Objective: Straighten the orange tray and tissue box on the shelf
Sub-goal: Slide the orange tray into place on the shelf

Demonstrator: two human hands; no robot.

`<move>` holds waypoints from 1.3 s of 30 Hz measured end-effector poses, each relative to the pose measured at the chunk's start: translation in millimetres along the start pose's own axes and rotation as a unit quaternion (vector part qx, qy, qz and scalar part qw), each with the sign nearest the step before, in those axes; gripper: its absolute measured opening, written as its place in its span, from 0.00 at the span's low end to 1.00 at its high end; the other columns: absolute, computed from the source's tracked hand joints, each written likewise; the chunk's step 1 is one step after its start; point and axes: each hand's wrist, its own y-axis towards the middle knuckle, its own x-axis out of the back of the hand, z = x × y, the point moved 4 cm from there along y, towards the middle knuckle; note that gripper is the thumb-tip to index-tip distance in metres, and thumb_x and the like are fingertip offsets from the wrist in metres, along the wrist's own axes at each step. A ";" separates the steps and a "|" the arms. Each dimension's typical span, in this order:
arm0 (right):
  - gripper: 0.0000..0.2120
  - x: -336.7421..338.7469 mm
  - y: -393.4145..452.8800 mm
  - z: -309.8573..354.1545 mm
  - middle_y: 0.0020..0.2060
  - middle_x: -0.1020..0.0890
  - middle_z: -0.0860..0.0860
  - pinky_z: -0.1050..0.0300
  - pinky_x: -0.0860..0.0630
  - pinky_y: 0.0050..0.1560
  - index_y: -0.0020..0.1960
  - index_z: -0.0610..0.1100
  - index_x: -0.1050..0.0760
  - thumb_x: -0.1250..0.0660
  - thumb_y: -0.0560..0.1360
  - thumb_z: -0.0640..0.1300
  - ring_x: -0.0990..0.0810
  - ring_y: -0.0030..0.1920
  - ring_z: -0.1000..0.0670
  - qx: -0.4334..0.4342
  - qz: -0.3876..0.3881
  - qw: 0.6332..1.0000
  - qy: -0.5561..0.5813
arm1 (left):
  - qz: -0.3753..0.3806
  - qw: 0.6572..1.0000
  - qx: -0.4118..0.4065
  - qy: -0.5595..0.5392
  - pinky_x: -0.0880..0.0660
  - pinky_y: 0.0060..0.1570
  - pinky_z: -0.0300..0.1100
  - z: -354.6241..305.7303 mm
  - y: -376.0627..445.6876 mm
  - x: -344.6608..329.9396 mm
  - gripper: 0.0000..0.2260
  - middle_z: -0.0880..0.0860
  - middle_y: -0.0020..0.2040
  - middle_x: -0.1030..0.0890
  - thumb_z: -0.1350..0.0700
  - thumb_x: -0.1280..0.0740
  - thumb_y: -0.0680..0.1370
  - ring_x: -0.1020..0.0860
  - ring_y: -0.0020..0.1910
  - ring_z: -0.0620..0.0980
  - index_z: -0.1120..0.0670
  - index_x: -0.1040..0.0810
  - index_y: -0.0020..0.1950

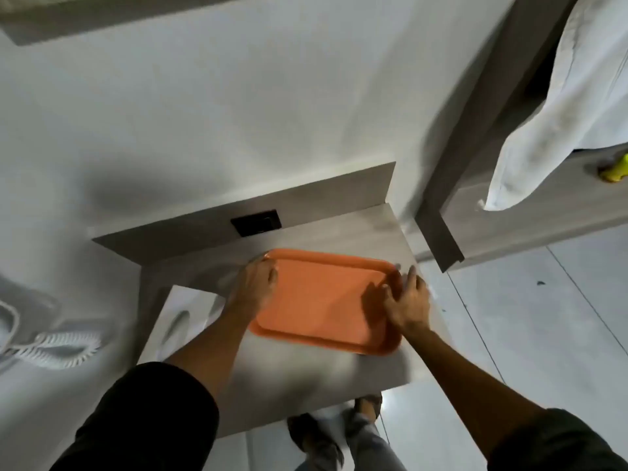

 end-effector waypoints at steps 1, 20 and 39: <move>0.41 -4.3 -3.9 -9.5 0.82 0.33 0.32 0.35 0.35 0.81 0.88 0.37 0.48 0.30 0.85 0.51 0.34 0.82 0.30 -0.033 0.007 0.999 0.017 | 0.010 1.000 0.024 -0.010 0.23 0.67 0.53 5.7 -0.4 -6.1 0.14 0.62 0.68 0.18 0.57 0.39 0.87 0.18 0.66 0.63 0.58 0.19 0.69; 0.13 -20.0 11.4 -25.0 0.60 0.11 0.38 0.41 0.18 0.68 0.68 0.37 0.16 0.29 0.84 0.37 0.12 0.61 0.35 -0.099 -0.050 0.991 0.078 | -0.016 0.937 0.266 -0.224 0.21 0.69 0.62 62.3 -6.3 -44.6 0.15 0.65 0.63 0.15 0.62 0.40 0.85 0.17 0.64 0.67 0.61 0.17 0.65; 0.14 -27.2 108.1 46.4 0.60 0.10 0.39 0.44 0.17 0.67 0.68 0.39 0.14 0.29 0.83 0.35 0.11 0.60 0.36 -0.018 0.004 0.998 0.055 | -0.140 0.902 0.317 -0.258 0.25 0.71 0.60 87.2 -14.3 -59.2 0.16 0.69 0.65 0.17 0.62 0.38 0.86 0.20 0.67 0.69 0.66 0.20 0.71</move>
